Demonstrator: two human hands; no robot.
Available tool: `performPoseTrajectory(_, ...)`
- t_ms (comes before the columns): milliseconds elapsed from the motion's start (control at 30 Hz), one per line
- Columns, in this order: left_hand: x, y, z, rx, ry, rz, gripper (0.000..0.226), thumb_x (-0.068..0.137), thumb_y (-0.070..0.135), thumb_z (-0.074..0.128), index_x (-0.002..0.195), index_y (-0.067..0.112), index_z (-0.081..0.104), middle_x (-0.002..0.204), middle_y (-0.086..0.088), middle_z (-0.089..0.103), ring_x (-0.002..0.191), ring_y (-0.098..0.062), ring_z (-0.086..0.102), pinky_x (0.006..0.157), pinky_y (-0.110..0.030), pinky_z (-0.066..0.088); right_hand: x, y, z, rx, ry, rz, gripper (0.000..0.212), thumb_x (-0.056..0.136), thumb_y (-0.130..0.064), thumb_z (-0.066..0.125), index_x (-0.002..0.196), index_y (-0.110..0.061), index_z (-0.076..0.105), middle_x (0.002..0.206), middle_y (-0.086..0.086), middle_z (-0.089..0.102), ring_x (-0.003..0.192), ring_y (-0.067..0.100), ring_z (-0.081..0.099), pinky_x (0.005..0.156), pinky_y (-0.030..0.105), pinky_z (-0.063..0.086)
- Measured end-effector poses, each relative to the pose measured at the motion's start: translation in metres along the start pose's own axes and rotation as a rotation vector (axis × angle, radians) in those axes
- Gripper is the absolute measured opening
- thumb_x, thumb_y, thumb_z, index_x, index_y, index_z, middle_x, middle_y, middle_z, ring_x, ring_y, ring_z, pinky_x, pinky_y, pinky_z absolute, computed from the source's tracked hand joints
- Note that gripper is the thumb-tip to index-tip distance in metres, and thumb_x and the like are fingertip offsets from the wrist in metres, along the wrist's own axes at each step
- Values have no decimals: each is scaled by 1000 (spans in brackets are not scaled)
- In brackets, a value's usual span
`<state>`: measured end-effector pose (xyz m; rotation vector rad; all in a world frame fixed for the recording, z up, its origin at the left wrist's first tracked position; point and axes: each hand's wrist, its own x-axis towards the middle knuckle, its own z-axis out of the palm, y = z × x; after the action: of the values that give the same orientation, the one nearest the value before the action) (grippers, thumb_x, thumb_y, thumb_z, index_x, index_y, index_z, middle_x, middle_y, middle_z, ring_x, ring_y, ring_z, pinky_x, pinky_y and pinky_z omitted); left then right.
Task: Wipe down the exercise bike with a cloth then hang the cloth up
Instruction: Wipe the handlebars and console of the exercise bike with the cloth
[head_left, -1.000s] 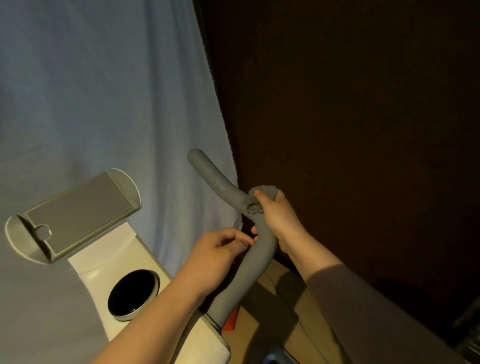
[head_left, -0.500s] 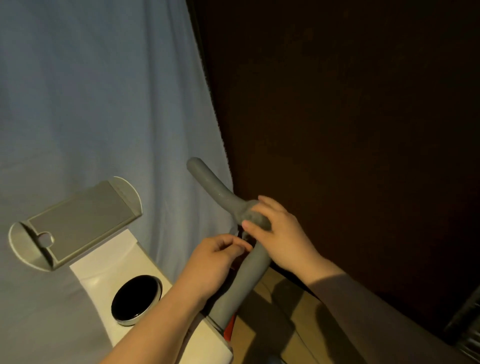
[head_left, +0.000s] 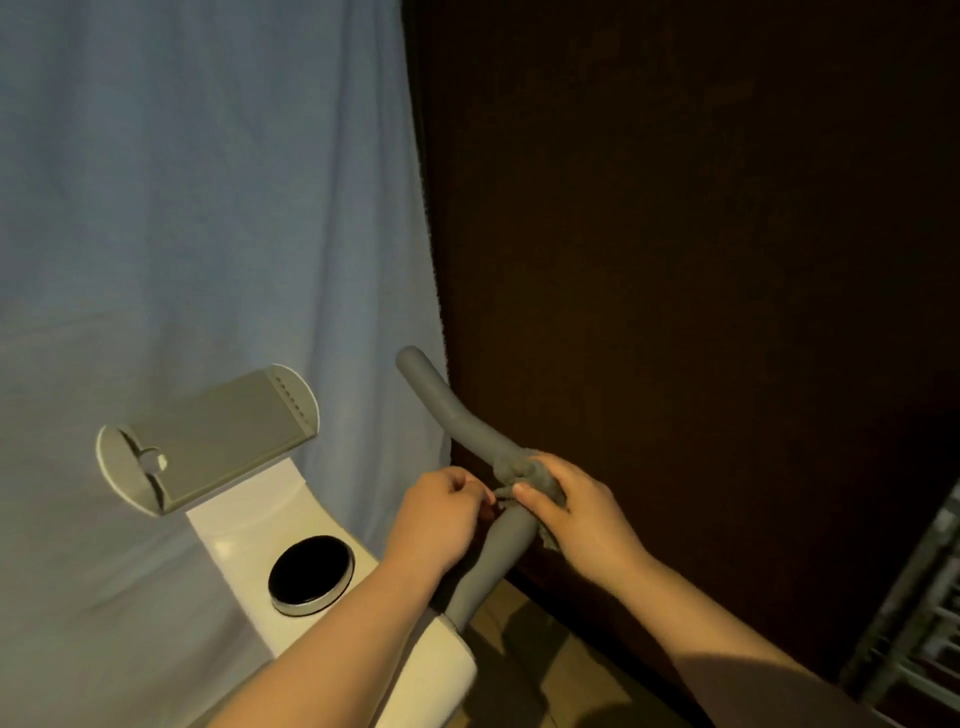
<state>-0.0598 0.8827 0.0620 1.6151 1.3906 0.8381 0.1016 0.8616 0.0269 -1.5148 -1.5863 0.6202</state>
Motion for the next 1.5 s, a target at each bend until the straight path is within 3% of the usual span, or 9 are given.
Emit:
performPoseTrajectory(133, -9, 0, -6, -39, 114, 75, 28, 92, 15, 49, 71, 21, 68, 68, 2, 69, 68, -21, 66, 75, -47, 55, -16, -23, 20, 74, 148, 105, 39, 97, -32, 55, 135, -24, 51, 140, -9, 49, 128, 9, 46, 100, 20, 39)
performPoseTrajectory(200, -13, -1, -11, -20, 190, 138, 27, 92, 17, 49, 74, 26, 66, 72, 5, 68, 72, -17, 65, 77, -46, 54, -43, -29, 42, -15, 184, 60, 45, 98, -35, 51, 141, -25, 46, 150, -17, 31, 141, 4, 24, 118, 28, 20)
performPoseTrajectory(333, -19, 2, -26, 303, 56, 197, 20, 96, 27, 46, 89, 30, 65, 85, 7, 66, 82, -15, 62, 77, -40, 53, -36, -32, 33, -287, 104, -8, 44, 99, -45, 41, 141, -34, 45, 145, -26, 27, 142, -6, -1, 113, 29, -20)
performPoseTrajectory(533, -35, -18, -44, 489, 43, 292, 21, 97, 23, 45, 96, 31, 65, 91, 9, 66, 85, -13, 59, 74, -33, 48, -62, -45, 58, -161, 191, -50, 53, 95, -48, 49, 144, -32, 41, 145, -21, 35, 138, -4, 22, 117, 26, 17)
performPoseTrajectory(667, -34, -18, -43, 343, 113, 303, 21, 97, 21, 46, 92, 33, 62, 84, 12, 64, 78, -9, 57, 70, -33, 48, -36, -39, 30, -398, 159, -70, 45, 95, -51, 48, 134, -29, 55, 144, -10, 48, 138, 1, 31, 114, 20, 9)
performPoseTrajectory(800, -33, -22, -42, 344, 101, 315, 19, 97, 25, 47, 96, 34, 64, 86, 15, 63, 82, -8, 58, 73, -35, 51, -65, -53, 66, -272, 325, -31, 48, 96, -45, 50, 142, -31, 46, 147, -14, 43, 137, 2, 32, 110, 19, 19)
performPoseTrajectory(1100, -32, -22, -42, 338, 83, 311, 19, 97, 25, 46, 88, 33, 61, 80, 12, 63, 74, -6, 57, 65, -34, 48, -48, -49, 64, -224, 280, -12, 47, 97, -39, 53, 142, -28, 46, 147, -15, 39, 139, 0, 24, 114, 19, 9)
performPoseTrajectory(1367, -32, -22, -41, 314, 60, 303, 21, 98, 26, 45, 91, 36, 61, 83, 13, 64, 78, -5, 59, 70, -35, 52, -44, -43, 55, -188, 292, 40, 46, 97, -37, 53, 142, -31, 45, 149, -12, 40, 143, 10, 22, 116, 30, 14)
performPoseTrajectory(1500, -31, -21, -41, 320, 52, 300, 21, 98, 25, 45, 91, 36, 61, 81, 13, 64, 77, -5, 59, 69, -34, 51, -43, -31, 42, -260, 115, -16, 48, 94, -45, 53, 140, -36, 46, 150, -13, 40, 145, 12, 22, 120, 38, 18)
